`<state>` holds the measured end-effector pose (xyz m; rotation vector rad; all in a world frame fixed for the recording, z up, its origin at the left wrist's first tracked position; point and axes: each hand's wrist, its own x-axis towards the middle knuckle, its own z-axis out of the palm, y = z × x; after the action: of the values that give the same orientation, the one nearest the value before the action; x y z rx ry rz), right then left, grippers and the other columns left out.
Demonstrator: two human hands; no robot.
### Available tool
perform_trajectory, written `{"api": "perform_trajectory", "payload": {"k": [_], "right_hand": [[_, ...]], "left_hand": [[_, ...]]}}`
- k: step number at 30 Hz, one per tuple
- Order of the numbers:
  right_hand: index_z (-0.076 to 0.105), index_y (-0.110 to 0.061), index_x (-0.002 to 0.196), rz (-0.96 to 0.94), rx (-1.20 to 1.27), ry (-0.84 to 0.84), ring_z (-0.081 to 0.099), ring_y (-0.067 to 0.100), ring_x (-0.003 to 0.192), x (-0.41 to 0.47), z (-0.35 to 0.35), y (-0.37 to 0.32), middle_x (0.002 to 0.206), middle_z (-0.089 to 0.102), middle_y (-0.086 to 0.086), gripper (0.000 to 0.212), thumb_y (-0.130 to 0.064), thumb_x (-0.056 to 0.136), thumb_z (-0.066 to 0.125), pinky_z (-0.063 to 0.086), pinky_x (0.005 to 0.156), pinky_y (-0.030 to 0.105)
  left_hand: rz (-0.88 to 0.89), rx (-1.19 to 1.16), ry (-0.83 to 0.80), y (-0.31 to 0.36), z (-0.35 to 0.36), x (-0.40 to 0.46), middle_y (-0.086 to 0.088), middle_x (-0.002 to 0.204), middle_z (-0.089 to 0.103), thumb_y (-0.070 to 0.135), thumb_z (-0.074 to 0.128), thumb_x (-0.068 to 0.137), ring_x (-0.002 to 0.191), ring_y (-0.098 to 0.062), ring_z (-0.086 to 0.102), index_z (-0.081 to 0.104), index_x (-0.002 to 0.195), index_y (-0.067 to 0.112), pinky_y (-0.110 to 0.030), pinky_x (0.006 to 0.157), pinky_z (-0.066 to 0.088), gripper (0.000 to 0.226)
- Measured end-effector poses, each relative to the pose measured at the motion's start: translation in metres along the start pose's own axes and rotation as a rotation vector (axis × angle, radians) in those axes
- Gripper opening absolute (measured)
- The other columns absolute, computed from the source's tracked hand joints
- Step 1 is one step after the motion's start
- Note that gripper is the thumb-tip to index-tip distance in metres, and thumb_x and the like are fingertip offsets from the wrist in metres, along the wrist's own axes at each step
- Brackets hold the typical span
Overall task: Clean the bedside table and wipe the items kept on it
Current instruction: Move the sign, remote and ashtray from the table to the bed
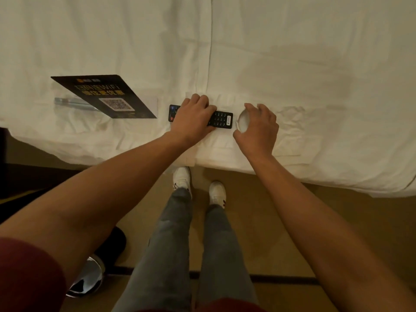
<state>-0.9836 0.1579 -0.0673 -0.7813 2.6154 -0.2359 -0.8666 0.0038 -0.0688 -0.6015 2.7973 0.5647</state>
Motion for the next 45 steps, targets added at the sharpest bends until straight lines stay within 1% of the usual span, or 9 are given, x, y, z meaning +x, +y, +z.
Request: {"api": "perform_trajectory", "payload": {"k": [7, 11, 16, 21, 26, 30, 36, 40, 45], "right_hand": [[0.05, -0.027, 0.147, 0.076, -0.005, 0.036, 0.039, 0.033, 0.142, 0.002, -0.007, 0.029, 0.154, 0.044, 0.009, 0.076, -0.027, 0.076, 0.076, 0.038, 0.112, 0.048], [0.048, -0.027, 0.148, 0.096, 0.008, 0.004, 0.038, 0.032, 0.143, 0.006, -0.006, 0.04, 0.155, 0.042, 0.009, 0.077, -0.029, 0.077, 0.077, 0.038, 0.112, 0.048], [0.043, -0.026, 0.152, 0.085, 0.028, -0.034, 0.036, 0.032, 0.146, 0.007, -0.001, 0.046, 0.158, 0.039, 0.009, 0.081, -0.033, 0.079, 0.078, 0.037, 0.113, 0.049], [0.038, -0.025, 0.155, 0.071, 0.031, -0.058, 0.032, 0.032, 0.149, 0.008, -0.001, 0.049, 0.161, 0.036, 0.009, 0.086, -0.039, 0.081, 0.077, 0.035, 0.115, 0.048], [0.041, -0.019, 0.152, 0.057, 0.107, 0.028, 0.033, 0.031, 0.148, 0.007, -0.018, 0.046, 0.16, 0.037, 0.009, 0.078, -0.042, 0.083, 0.069, 0.035, 0.116, 0.049], [0.045, -0.015, 0.149, -0.11, 0.134, 0.093, 0.037, 0.031, 0.146, -0.002, -0.039, 0.031, 0.157, 0.041, 0.011, 0.068, -0.032, 0.086, 0.065, 0.037, 0.115, 0.048], [0.054, -0.013, 0.142, -0.428, 0.2, 0.107, 0.045, 0.031, 0.14, -0.035, -0.054, -0.028, 0.152, 0.049, 0.012, 0.058, -0.026, 0.087, 0.068, 0.042, 0.111, 0.043], [0.057, -0.018, 0.14, -0.616, 0.234, 0.04, 0.048, 0.028, 0.136, -0.061, -0.039, -0.074, 0.15, 0.051, 0.009, 0.054, -0.031, 0.088, 0.066, 0.048, 0.109, 0.042], [0.057, -0.025, 0.142, -0.758, 0.174, -0.069, 0.047, 0.025, 0.138, -0.106, -0.003, -0.131, 0.153, 0.049, 0.006, 0.052, -0.04, 0.092, 0.066, 0.045, 0.113, 0.042]], "left_hand": [[0.002, -0.007, -0.01, 0.006, 0.011, 0.006, -0.013, 0.124, 0.058, 0.042, 0.065, 0.094, 0.117, -0.033, 0.051, 0.06, 0.135, 0.012, -0.046, 0.1, 0.043, 0.051], [-0.008, -0.01, -0.012, 0.014, 0.016, 0.011, -0.013, 0.122, 0.059, 0.041, 0.065, 0.093, 0.116, -0.033, 0.052, 0.061, 0.133, 0.012, -0.046, 0.099, 0.042, 0.05], [-0.016, 0.01, -0.004, 0.015, 0.02, 0.011, -0.012, 0.124, 0.059, 0.043, 0.066, 0.091, 0.118, -0.033, 0.051, 0.059, 0.134, 0.013, -0.046, 0.102, 0.041, 0.052], [-0.007, 0.014, 0.001, 0.017, 0.021, 0.008, -0.01, 0.13, 0.056, 0.046, 0.069, 0.089, 0.122, -0.032, 0.05, 0.053, 0.139, 0.016, -0.046, 0.106, 0.039, 0.061], [-0.039, -0.039, 0.086, 0.02, 0.013, -0.006, -0.01, 0.134, 0.054, 0.051, 0.062, 0.092, 0.125, -0.032, 0.05, 0.054, 0.138, 0.015, -0.047, 0.107, 0.04, 0.059], [-0.108, -0.068, 0.165, 0.022, 0.002, -0.029, -0.011, 0.136, 0.052, 0.049, 0.06, 0.094, 0.124, -0.032, 0.05, 0.054, 0.137, 0.014, -0.045, 0.105, 0.041, 0.056], [-0.26, -0.073, 0.315, 0.019, -0.02, -0.09, -0.012, 0.142, 0.05, 0.047, 0.061, 0.094, 0.124, -0.033, 0.052, 0.055, 0.136, 0.018, -0.047, 0.103, 0.044, 0.052], [-0.376, -0.088, 0.403, 0.002, -0.019, -0.143, -0.011, 0.146, 0.049, 0.048, 0.055, 0.097, 0.122, -0.031, 0.053, 0.059, 0.136, 0.026, -0.046, 0.101, 0.044, 0.045], [-0.545, -0.12, 0.5, -0.03, 0.0, -0.227, -0.009, 0.148, 0.049, 0.05, 0.053, 0.098, 0.119, -0.029, 0.055, 0.061, 0.135, 0.032, -0.047, 0.098, 0.047, 0.041]]}}
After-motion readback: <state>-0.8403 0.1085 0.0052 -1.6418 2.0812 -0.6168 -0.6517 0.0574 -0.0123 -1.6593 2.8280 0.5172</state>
